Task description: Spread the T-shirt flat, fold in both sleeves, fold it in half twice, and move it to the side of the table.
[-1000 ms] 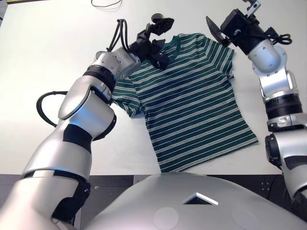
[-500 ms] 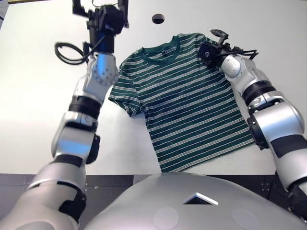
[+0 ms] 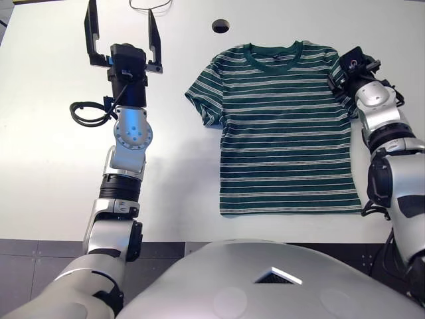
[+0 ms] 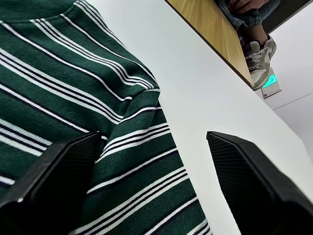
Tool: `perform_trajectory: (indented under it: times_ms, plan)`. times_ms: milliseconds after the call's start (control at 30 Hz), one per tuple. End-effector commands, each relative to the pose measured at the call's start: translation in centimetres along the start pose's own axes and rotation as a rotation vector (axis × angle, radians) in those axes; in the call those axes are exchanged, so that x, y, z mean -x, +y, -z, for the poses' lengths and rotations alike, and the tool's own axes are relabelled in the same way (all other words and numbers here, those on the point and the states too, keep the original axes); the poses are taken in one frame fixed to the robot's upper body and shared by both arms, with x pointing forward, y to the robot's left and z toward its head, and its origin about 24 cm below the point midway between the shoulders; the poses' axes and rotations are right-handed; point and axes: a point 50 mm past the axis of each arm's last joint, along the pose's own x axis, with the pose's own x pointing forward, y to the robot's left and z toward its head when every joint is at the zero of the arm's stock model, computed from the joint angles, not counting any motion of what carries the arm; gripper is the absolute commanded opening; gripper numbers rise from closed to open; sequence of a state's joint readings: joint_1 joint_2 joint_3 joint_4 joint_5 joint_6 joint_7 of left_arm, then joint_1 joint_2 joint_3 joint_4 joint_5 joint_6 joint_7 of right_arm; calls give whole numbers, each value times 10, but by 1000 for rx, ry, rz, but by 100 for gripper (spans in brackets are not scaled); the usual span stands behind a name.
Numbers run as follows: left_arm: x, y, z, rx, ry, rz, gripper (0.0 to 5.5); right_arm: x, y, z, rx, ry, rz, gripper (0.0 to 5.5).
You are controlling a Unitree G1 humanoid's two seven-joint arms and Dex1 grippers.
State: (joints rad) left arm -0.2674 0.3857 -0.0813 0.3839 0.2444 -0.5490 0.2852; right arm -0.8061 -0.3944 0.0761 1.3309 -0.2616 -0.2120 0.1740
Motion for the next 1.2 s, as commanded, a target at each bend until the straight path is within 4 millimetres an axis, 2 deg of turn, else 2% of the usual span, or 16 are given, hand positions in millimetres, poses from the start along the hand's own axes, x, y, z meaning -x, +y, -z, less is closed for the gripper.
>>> perform_trajectory:
  times_ms: [33, 100, 200, 300, 367, 500, 700, 767, 1000, 1200]
  plan:
    - [1, 6, 17, -141, 54, 91, 435, -1, -2, -39, -77, -273, 50, 404]
    - [3, 12, 23, -368, 16, 219, 435, 14, -16, -74, -141, -591, 132, 404]
    - [12, 22, 29, -689, -65, 481, 435, 61, -34, -103, -179, -927, 238, 404]
    - [17, 27, 33, -878, -125, 737, 435, 106, -40, -110, -141, -1030, 295, 404]
    - [21, 22, 38, -915, -145, 884, 435, 119, -38, -110, -100, -1033, 311, 404]
    - [34, 9, 55, -943, -123, 1140, 435, 128, -32, -111, -21, -994, 308, 404]
    - [49, -10, 71, -912, -103, 1370, 435, 135, -22, -114, 4, -965, 266, 404]
    - [49, -16, 72, -909, -107, 1389, 435, 137, -20, -114, 6, -967, 255, 404]
    - [23, -49, 61, -907, -218, 1298, 435, 135, -10, -113, 5, -954, 227, 404]
    - [26, -55, 65, -902, -222, 1296, 435, 136, -10, -113, 0, -953, 224, 404]
